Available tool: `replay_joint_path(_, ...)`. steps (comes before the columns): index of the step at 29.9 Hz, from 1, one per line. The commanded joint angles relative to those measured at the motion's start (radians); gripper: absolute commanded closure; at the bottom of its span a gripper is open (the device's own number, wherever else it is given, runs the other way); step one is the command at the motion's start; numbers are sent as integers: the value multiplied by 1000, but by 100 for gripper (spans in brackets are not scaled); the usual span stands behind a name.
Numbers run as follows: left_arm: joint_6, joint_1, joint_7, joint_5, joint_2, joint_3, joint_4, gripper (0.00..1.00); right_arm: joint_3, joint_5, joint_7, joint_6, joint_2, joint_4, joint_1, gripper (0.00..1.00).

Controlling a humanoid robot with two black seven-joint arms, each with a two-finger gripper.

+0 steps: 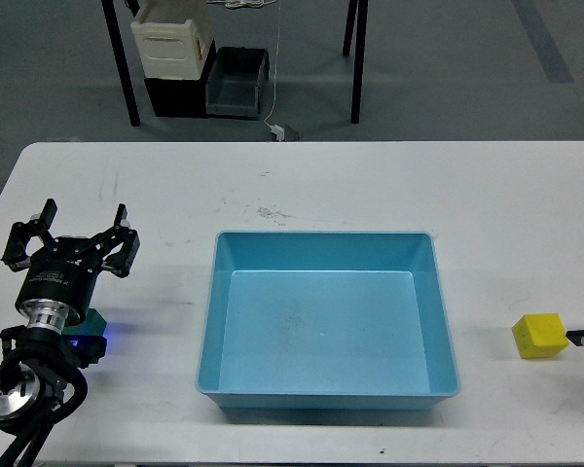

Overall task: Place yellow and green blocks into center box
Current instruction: 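Move the right gripper down over the yellow cube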

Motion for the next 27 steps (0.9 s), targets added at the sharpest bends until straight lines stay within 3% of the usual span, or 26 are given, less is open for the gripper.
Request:
replay_joint_path(1,0,0,0,0,0,0,1,0,-32,0,0,0,68,-73,0,2)
replay_joint_path(14,3,-2,0,0,0,0,1,0,-90,0,0,0,280,-266,5,2)
replay_joint_path(27,3,-2,0,0,0,-2,4,0,-98,0,0,0,301,-268,34,1)
